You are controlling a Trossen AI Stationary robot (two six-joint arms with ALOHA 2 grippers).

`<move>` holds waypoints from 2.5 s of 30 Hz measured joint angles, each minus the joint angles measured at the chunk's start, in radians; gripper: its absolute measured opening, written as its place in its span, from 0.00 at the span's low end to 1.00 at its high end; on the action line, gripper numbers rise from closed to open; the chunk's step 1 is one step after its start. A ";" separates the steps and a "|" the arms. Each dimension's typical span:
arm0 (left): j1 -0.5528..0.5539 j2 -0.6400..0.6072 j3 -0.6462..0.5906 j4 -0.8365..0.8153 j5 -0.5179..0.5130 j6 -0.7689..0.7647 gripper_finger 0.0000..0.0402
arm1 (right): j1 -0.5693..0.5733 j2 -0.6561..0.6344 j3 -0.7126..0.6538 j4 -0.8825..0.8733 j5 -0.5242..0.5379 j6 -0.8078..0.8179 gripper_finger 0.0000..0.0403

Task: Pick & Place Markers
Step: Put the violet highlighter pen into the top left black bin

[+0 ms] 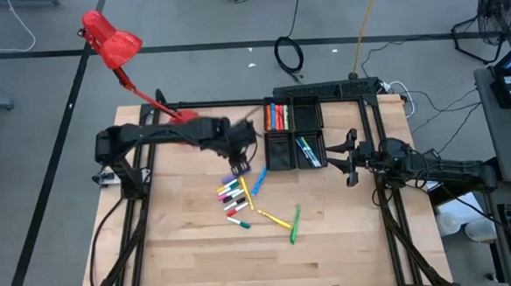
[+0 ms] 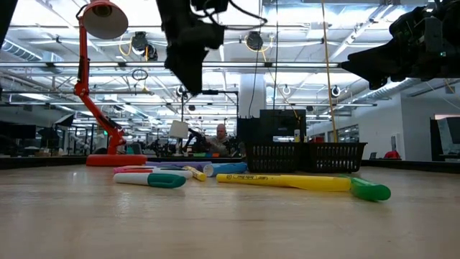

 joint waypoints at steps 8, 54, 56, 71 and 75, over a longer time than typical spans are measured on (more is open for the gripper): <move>-0.037 -0.002 -0.249 0.224 -0.003 0.001 0.58 | 0.000 0.000 0.000 0.000 0.000 0.000 0.36; -0.019 -0.006 -0.646 0.727 0.033 0.066 0.15 | 0.000 0.000 0.000 0.000 0.000 0.000 0.36; -0.019 -0.019 -0.648 0.722 0.032 0.058 0.15 | 0.000 0.000 0.000 0.000 0.000 0.000 0.36; 0.014 -0.296 -0.629 0.909 -0.118 -0.146 0.15 | 0.000 0.000 0.000 0.001 0.000 0.000 0.36; 0.053 -0.300 -0.545 0.895 -0.097 -0.223 0.15 | 0.000 0.000 0.000 0.000 0.000 0.000 0.36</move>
